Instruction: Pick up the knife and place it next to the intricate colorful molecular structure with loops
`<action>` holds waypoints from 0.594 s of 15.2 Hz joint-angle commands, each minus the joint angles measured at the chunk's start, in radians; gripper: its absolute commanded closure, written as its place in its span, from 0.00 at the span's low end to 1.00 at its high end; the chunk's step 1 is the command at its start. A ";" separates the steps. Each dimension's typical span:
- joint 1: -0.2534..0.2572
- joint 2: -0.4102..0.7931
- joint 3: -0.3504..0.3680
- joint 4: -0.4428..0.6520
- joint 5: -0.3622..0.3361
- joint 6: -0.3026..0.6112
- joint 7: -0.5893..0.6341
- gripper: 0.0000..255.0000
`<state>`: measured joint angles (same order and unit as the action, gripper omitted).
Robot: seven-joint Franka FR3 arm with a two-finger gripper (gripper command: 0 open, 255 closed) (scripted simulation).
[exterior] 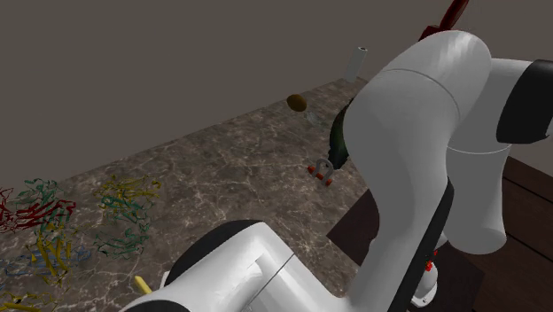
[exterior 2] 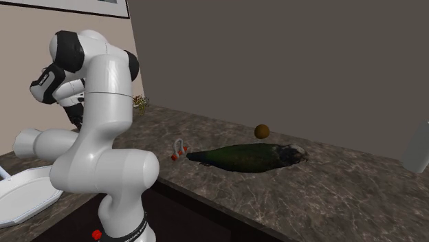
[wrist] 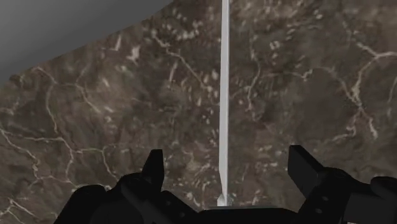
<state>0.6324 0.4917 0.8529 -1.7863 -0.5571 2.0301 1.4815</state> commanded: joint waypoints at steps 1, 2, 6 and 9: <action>-0.002 -0.027 0.020 0.032 0.029 -0.050 -0.016 0.00; -0.004 -0.037 0.027 0.045 0.041 -0.070 -0.023 0.00; -0.004 -0.037 0.027 0.045 0.041 -0.070 -0.023 0.00; -0.004 -0.037 0.027 0.045 0.041 -0.070 -0.023 0.00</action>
<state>0.6285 0.4546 0.8800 -1.7417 -0.5166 1.9607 1.4590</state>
